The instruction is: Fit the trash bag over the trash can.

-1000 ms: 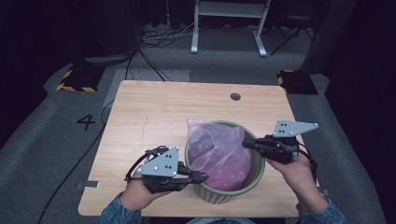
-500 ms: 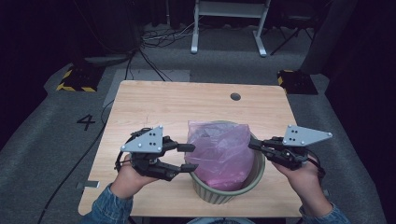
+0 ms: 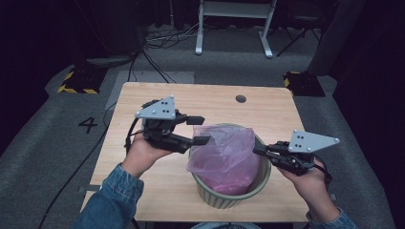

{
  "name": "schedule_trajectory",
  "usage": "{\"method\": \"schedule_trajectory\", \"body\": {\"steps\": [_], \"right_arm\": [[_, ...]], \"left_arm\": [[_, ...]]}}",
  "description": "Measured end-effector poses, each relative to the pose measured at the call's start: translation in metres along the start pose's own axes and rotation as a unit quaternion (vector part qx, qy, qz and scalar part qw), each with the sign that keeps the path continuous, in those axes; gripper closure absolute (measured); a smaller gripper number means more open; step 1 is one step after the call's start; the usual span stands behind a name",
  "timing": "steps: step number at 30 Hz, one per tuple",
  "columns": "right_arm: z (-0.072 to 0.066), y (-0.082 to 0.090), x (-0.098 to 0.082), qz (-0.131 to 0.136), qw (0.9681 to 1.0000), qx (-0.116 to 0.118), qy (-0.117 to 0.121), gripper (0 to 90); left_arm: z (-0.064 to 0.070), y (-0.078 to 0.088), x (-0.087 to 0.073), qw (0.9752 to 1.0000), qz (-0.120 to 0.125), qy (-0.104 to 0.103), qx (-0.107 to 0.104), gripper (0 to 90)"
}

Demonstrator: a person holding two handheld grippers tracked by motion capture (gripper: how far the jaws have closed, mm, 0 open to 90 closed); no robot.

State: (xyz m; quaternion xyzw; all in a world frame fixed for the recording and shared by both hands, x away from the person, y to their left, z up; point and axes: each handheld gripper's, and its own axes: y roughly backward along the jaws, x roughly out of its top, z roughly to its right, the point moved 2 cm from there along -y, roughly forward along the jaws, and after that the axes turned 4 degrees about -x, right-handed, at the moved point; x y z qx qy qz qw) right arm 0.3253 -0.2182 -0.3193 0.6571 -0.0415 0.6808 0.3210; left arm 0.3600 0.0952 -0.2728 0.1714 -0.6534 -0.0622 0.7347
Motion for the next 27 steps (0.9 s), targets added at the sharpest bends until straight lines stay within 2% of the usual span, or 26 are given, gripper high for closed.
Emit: {"method": "schedule_trajectory", "body": {"steps": [5, 10, 17, 21, 24, 27], "right_arm": [[-0.002, -0.003, 0.003, 0.001, 1.0000, 0.001, 0.005, 90.0], [-0.005, -0.006, 0.005, -0.001, 0.9999, 0.006, 0.009, 90.0], [-0.009, -0.010, 0.008, 0.005, 0.9998, 0.012, 0.016, 90.0], [-0.010, -0.011, 0.008, 0.009, 0.9997, 0.015, 0.017, 90.0], [-0.010, -0.011, 0.008, 0.013, 0.9996, 0.015, 0.019, 90.0], [-0.010, -0.012, 0.008, 0.016, 0.9996, 0.016, 0.018, 90.0]], "left_arm": [[-0.002, -0.029, 0.011, 0.9993, -0.022, -0.004, -0.030, 38.0], [-0.005, -0.053, 0.018, 0.9975, -0.059, -0.014, -0.034, 36.5], [-0.016, -0.072, 0.019, 0.9971, -0.059, 0.003, -0.049, 36.3], [-0.016, -0.078, 0.013, 0.9961, -0.064, 0.014, -0.059, 47.5], [-0.017, -0.082, 0.009, 0.9958, -0.062, 0.022, -0.064, 49.8], [-0.015, -0.085, 0.004, 0.9957, -0.060, 0.019, -0.068, 61.3]]}}
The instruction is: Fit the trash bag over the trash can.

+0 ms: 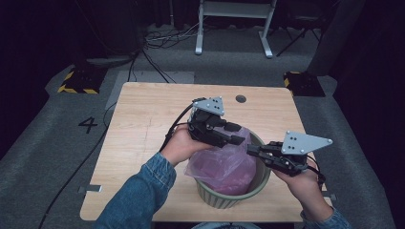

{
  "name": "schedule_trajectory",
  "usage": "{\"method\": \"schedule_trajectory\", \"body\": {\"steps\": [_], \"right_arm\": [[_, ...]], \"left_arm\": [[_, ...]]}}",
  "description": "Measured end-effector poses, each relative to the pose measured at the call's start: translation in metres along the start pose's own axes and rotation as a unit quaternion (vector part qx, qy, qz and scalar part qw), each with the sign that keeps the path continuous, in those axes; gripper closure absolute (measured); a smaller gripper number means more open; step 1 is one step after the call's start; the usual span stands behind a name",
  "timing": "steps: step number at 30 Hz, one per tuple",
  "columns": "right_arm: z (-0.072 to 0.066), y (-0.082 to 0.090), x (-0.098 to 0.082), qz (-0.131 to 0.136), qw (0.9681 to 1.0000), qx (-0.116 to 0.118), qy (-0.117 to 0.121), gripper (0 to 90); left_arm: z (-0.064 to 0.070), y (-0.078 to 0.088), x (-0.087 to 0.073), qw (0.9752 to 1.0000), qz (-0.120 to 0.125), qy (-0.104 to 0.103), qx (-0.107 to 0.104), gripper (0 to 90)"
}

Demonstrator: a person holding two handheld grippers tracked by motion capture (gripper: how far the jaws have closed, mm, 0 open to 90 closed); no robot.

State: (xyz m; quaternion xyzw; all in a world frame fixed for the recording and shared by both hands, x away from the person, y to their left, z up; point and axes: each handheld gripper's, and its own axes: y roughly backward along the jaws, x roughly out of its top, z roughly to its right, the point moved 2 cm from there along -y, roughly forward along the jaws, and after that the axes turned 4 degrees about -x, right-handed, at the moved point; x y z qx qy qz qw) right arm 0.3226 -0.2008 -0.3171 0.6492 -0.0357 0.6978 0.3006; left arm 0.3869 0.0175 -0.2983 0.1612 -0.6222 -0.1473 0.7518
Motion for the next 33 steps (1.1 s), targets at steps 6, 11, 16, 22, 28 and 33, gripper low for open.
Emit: {"method": "schedule_trajectory", "body": {"steps": [6, 11, 16, 22, 28, 33], "right_arm": [[0.003, -0.001, -0.001, 0.007, 0.9997, -0.002, -0.025, 68.8], [0.009, -0.002, -0.005, 0.014, 0.9986, -0.014, -0.050, 40.1], [0.014, -0.007, -0.003, 0.007, 0.9974, -0.013, -0.071, 32.3], [0.011, -0.005, 0.001, 0.005, 0.9987, -0.002, -0.051, 74.7], [0.011, 0.007, -0.001, 0.021, 0.9989, -0.020, -0.038, 86.2], [0.013, 0.019, -0.004, 0.018, 0.9994, -0.018, -0.023, 88.3]], "left_arm": [[0.007, 0.002, -0.001, 0.9994, 0.008, -0.025, 0.024, 89.2], [0.012, 0.003, -0.003, 0.9990, 0.010, -0.033, 0.030, 89.6], [0.019, 0.000, -0.003, 0.9988, 0.009, -0.045, 0.020, 89.6], [0.021, 0.002, -0.004, 0.9983, 0.007, -0.048, 0.031, 89.8], [0.019, 0.015, -0.010, 0.9980, 0.017, -0.037, 0.049, 89.9], [0.020, 0.034, -0.019, 0.9970, 0.029, -0.026, 0.066, 89.9]]}}
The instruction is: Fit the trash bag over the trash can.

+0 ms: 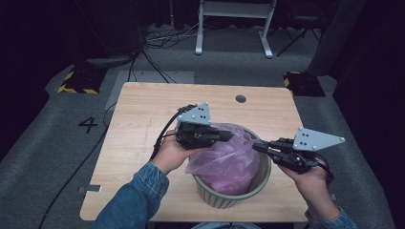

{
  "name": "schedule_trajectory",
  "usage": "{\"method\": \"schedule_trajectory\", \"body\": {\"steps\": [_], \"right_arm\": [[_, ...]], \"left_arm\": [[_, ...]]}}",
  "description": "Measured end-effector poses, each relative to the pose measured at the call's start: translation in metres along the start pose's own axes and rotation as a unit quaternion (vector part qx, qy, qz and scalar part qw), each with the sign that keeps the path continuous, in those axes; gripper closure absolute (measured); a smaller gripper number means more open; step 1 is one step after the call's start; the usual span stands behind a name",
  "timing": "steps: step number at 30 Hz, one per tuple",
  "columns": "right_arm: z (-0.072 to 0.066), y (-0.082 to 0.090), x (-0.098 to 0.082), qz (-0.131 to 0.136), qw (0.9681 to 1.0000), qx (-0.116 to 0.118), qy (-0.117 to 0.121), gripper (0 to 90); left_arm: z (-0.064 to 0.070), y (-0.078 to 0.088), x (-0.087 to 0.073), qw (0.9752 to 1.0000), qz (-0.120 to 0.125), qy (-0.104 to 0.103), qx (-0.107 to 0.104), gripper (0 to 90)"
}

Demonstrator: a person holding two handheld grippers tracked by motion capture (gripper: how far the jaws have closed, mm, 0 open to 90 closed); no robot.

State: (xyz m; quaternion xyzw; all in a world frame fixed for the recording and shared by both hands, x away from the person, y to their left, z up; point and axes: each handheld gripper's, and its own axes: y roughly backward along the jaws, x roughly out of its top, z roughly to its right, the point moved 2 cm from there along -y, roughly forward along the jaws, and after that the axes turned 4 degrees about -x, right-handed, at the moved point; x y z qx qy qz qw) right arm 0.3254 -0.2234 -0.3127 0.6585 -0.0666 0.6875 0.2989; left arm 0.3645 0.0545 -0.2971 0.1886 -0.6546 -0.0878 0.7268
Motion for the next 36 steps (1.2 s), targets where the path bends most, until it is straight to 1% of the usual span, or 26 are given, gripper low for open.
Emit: {"method": "schedule_trajectory", "body": {"steps": [3, 5, 7, 8, 10, 12, 14, 19, 23, 26, 30, 32, 33, 34, 35, 36], "right_arm": [[0.001, 0.008, -0.006, -0.007, 1.0000, 0.006, 0.002, 88.2], [0.000, 0.014, -0.013, -0.003, 0.9998, 0.019, -0.001, 88.2], [-0.003, 0.020, -0.022, -0.008, 0.9998, 0.015, 0.002, 88.1], [-0.004, 0.022, -0.026, -0.011, 0.9998, 0.013, 0.005, 88.1], [-0.003, 0.028, -0.033, -0.012, 0.9999, 0.010, 0.003, 88.1], [-0.002, 0.034, -0.037, -0.009, 0.9999, 0.009, 0.000, 88.0], [-0.001, 0.042, -0.040, -0.006, 0.9999, 0.008, -0.005, 87.6], [0.005, 0.058, -0.046, -0.004, 0.9999, 0.002, -0.016, 87.6], [0.007, 0.068, -0.051, 0.000, 0.9998, 0.003, -0.017, 86.8], [0.006, 0.073, -0.056, -0.002, 0.9997, 0.003, -0.022, 86.4], [0.007, 0.080, -0.066, -0.006, 0.9995, -0.001, -0.032, 88.9], [0.008, 0.082, -0.070, -0.005, 0.9993, -0.003, -0.037, 89.6], [0.008, 0.083, -0.071, -0.004, 0.9992, -0.003, -0.039, 88.8], [0.008, 0.083, -0.071, 0.001, 0.9993, -0.001, -0.038, 85.0], [0.009, 0.083, -0.069, 0.007, 0.9992, -0.003, -0.040, 76.4], [0.010, 0.082, -0.067, 0.018, 0.9988, -0.010, -0.044, 65.8]], "left_arm": [[0.001, 0.014, -0.011, 0.9998, 0.013, 0.010, 0.012, 89.9], [0.004, 0.023, -0.020, 0.9994, 0.029, 0.013, 0.015, 89.8], [0.008, 0.033, -0.029, 0.9990, 0.037, 0.016, 0.018, 89.9], [0.009, 0.037, -0.032, 0.9988, 0.038, 0.017, 0.024, 89.8], [0.011, 0.046, -0.039, 0.9984, 0.045, 0.017, 0.028, 89.8], [0.013, 0.055, -0.044, 0.9982, 0.049, 0.013, 0.032, 89.8], [0.015, 0.065, -0.051, 0.9978, 0.058, 0.006, 0.032, 89.8], [0.015, 0.077, -0.067, 0.9974, 0.061, 0.014, 0.037, 89.8], [0.018, 0.085, -0.081, 0.9971, 0.062, 0.019, 0.038, 89.8], [0.021, 0.094, -0.091, 0.9966, 0.072, 0.023, 0.034, 89.8], [0.022, 0.098, -0.108, 0.9965, 0.064, 0.038, 0.039, 89.8], [0.022, 0.101, -0.114, 0.9965, 0.064, 0.038, 0.037, 89.8], [0.023, 0.101, -0.115, 0.9965, 0.065, 0.038, 0.037, 89.8], [0.023, 0.101, -0.115, 0.9964, 0.067, 0.037, 0.036, 89.8], [0.024, 0.101, -0.114, 0.9963, 0.068, 0.036, 0.036, 89.8], [0.024, 0.101, -0.113, 0.9965, 0.068, 0.033, 0.035, 89.8]]}}
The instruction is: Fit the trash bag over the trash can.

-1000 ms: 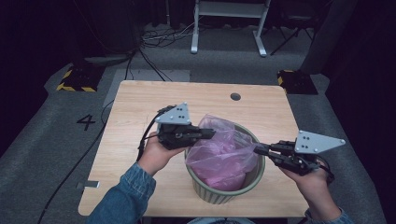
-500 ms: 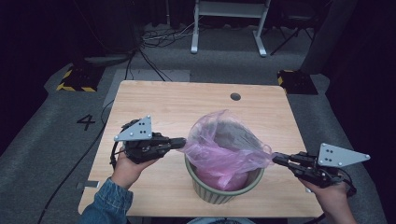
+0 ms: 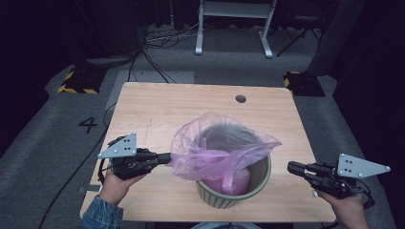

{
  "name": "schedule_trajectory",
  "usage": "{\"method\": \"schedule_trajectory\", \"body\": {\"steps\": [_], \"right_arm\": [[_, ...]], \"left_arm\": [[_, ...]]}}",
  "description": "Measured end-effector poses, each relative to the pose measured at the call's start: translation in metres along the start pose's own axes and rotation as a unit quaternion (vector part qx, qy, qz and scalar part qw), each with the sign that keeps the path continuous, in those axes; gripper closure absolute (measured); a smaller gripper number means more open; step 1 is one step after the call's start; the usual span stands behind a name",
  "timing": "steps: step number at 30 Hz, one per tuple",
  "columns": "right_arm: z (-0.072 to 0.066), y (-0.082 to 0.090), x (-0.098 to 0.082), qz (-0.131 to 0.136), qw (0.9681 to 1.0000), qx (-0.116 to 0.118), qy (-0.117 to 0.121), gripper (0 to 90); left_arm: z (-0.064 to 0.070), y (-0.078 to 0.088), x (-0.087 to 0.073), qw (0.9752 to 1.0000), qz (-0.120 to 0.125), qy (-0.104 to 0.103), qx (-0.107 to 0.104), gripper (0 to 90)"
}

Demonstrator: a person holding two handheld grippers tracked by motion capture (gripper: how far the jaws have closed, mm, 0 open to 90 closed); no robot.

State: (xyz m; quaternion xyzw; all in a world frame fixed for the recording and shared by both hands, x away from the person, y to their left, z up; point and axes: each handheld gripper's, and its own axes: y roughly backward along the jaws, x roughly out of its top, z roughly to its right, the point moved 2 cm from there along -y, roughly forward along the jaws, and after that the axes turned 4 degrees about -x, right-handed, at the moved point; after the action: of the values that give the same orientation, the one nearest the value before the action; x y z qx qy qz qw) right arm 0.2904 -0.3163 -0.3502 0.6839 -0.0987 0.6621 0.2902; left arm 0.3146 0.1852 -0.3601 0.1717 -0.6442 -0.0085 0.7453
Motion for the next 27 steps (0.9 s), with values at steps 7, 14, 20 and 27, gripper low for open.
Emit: {"method": "schedule_trajectory", "body": {"steps": [7, 14, 20, 27], "right_arm": [[0.007, -0.032, 0.021, 0.013, 0.9997, 0.018, -0.009, 40.0], [-0.003, -0.043, 0.029, -0.015, 0.9989, 0.018, 0.041, 89.8], [-0.005, -0.012, 0.015, -0.026, 0.9987, 0.002, 0.043, 90.0], [-0.003, 0.021, -0.013, -0.008, 0.9995, -0.001, 0.032, 90.0]], "left_arm": [[0.001, -0.009, 0.004, 1.0000, -0.004, -0.007, -0.003, 89.7], [0.003, -0.006, 0.005, 0.9999, -0.010, -0.013, 0.005, 89.7], [0.004, 0.009, -0.003, 0.9998, -0.003, -0.001, 0.021, 89.7], [0.006, 0.017, -0.016, 0.9994, -0.004, 0.013, 0.031, 89.8]]}}
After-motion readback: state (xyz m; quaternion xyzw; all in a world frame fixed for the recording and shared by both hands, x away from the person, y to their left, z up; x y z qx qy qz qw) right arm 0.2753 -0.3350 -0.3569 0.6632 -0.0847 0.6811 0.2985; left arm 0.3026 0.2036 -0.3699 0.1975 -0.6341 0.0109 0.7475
